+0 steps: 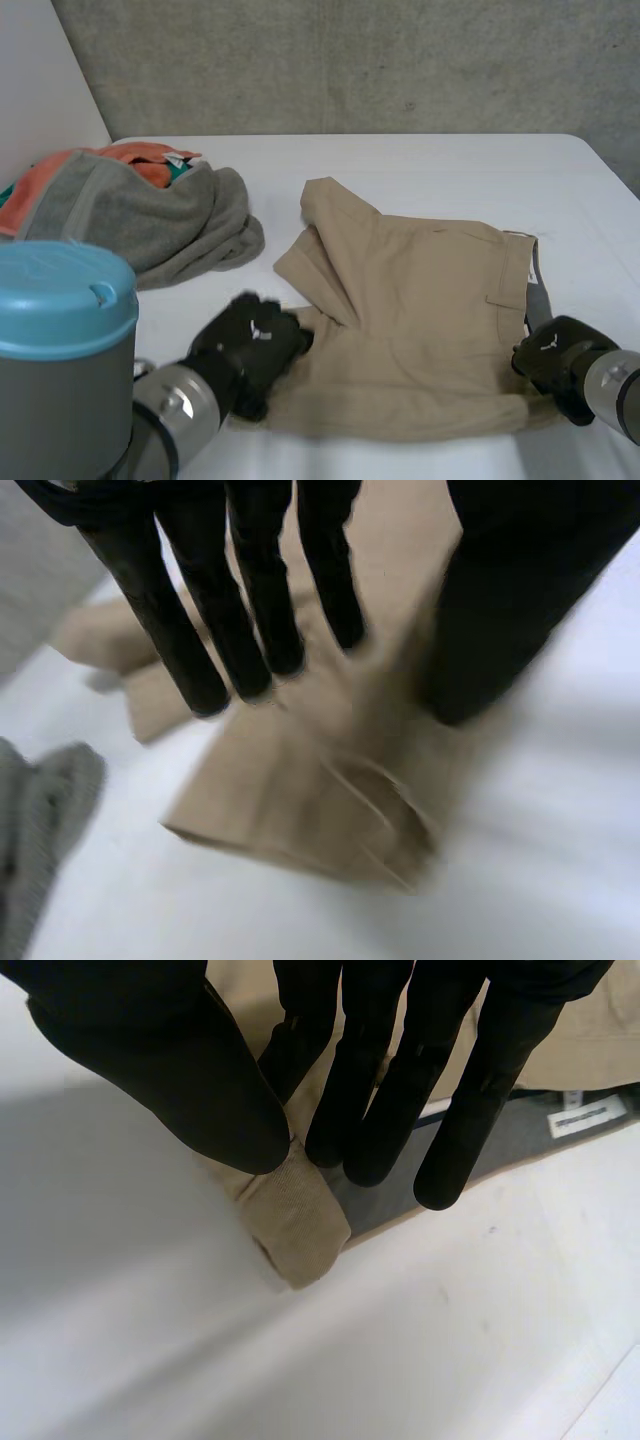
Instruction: Fold the laundry.
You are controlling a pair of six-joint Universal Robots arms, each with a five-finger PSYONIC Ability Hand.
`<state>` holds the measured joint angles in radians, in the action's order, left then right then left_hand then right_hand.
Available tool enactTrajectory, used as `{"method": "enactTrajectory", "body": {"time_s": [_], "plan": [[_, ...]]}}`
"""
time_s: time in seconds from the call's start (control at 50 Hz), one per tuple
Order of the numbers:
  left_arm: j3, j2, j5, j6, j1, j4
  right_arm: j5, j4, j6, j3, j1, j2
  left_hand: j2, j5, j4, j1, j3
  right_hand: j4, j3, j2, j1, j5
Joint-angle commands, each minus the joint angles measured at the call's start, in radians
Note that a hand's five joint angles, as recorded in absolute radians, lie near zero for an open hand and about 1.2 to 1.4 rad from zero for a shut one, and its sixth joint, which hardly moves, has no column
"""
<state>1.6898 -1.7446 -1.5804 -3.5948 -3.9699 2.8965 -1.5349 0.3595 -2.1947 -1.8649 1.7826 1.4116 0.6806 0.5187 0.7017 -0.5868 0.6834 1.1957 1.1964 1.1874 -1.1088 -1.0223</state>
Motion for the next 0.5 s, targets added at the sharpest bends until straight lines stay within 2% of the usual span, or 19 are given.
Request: {"method": "enactTrajectory", "body": {"time_s": [0.02,0.14,0.22,0.24,0.32,0.4,0.5], "plan": [[-0.048,-0.051,-0.004,-0.001,-0.072,0.191,0.004,-0.05,-0.033,0.01,-0.008,-0.006,-0.367,-0.38,-0.388,0.274,-0.37,0.201,0.2,0.209,-0.287,-0.199],[-0.099,-0.131,0.031,-0.001,-0.176,0.306,0.004,-0.131,-0.037,-0.002,-0.02,-0.008,-0.244,-0.257,-0.265,0.15,-0.247,0.201,0.2,0.209,-0.287,-0.199],[-0.194,-0.266,0.128,0.001,-0.227,0.329,0.005,-0.149,-0.068,-0.002,-0.02,-0.009,-0.124,-0.137,-0.145,0.03,-0.127,0.201,0.2,0.209,-0.287,-0.199],[-0.231,-0.323,0.176,0.004,-0.244,0.329,0.005,-0.152,-0.077,-0.002,-0.02,-0.009,-0.054,-0.066,-0.075,-0.04,-0.057,0.201,0.2,0.209,-0.287,-0.199],[-0.312,-0.424,0.284,0.001,-0.29,0.332,0.007,-0.162,-0.109,-0.003,-0.022,-0.011,-0.006,-0.019,-0.027,-0.087,-0.009,0.201,0.2,0.209,-0.287,-0.199],[-0.376,-0.502,0.348,0.001,-0.298,0.34,0.016,-0.163,-0.12,-0.01,-0.022,-0.011,0.014,0.002,-0.007,-0.108,0.012,0.201,0.2,0.209,-0.287,-0.199],[-0.45,-0.578,0.361,-0.001,-0.293,0.365,0.032,-0.177,-0.129,-0.019,-0.023,-0.011,0.003,-0.01,-0.018,-0.096,0.0,0.201,0.2,0.209,-0.287,-0.199]]}}
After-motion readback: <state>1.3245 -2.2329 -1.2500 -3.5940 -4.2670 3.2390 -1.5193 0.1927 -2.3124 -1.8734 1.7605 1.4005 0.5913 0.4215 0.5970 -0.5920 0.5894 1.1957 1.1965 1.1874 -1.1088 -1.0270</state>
